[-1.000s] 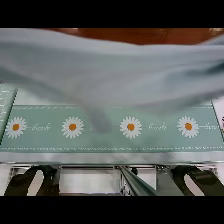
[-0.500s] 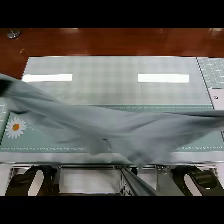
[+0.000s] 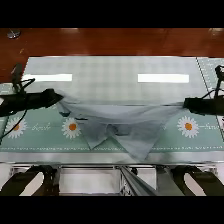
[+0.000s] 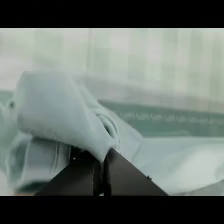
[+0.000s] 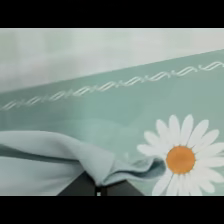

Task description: Fold the shirts.

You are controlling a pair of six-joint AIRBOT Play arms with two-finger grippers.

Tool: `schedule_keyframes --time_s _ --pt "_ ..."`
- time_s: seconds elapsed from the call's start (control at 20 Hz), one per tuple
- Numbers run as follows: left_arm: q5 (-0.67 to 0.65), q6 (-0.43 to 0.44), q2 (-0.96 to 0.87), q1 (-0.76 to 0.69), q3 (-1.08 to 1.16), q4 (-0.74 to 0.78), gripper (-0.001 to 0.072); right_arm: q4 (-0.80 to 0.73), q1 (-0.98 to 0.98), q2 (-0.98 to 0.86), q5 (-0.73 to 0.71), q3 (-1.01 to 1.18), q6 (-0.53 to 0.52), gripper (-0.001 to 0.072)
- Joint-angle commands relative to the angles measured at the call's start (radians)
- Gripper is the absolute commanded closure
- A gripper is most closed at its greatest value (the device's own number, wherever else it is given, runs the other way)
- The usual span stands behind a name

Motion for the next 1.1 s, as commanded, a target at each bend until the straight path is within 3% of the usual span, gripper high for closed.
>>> schedule_keyframes --time_s 0.0,0.15,0.2,0.25,0.3,0.35,0.45,0.6,0.7,0.8,0.9,0.95,1.05 --pt "0.141 0.016 -0.222 -0.07 0.112 -0.05 0.0689 0.161 -0.126 -0.274 -0.057 0.09 -0.098 0.0689" --pt "0.111 0.018 -0.382 -0.112 0.263 -0.051 0.0686 0.443 -0.209 -0.433 0.015 0.184 -0.226 0.0688" --pt "0.084 0.018 -0.418 -0.119 0.299 -0.051 0.0609 0.515 -0.226 -0.462 0.031 0.203 -0.265 0.0687" --pt "0.045 0.018 -0.447 -0.122 0.332 -0.05 0.029 0.566 -0.242 -0.48 0.047 0.22 -0.282 0.0587" --pt "-0.018 0.023 -0.472 -0.114 0.367 -0.025 0.0013 0.581 -0.261 -0.485 0.062 0.239 -0.29 0.0287" --pt "-0.107 0.025 -0.486 -0.094 0.406 0.03 0.0005 0.577 -0.287 -0.482 0.086 0.262 -0.319 0.0084" --pt "-0.293 -0.001 -0.484 -0.016 0.447 0.128 0.0007 0.537 -0.361 -0.47 0.158 0.29 -0.367 0.0088" --pt "-0.425 -0.001 -0.433 0.106 0.364 0.2 0.0007 0.395 -0.476 -0.434 0.214 0.245 -0.367 0.0089" --pt "-0.392 0.0 -0.359 0.179 0.205 0.196 0.0007 0.384 -0.537 -0.393 0.177 0.135 -0.371 0.0097" --pt "-0.326 0.006 -0.284 0.22 0.025 0.093 0.0007 0.433 -0.563 -0.358 0.091 0.005 -0.373 0.0097" --pt "-0.274 0.167 -0.242 0.221 -0.117 -0.147 0.0007 0.589 -0.56 -0.352 0.032 -0.058 -0.444 0.0097" --pt "-0.238 0.208 -0.244 0.204 -0.166 -0.228 0.0007 0.681 -0.559 -0.352 0.029 -0.06 -0.511 0.0097" --pt "-0.117 0.209 -0.265 0.145 -0.218 -0.275 0.0007 0.806 -0.559 -0.352 0.03 -0.06 -0.558 0.0097"
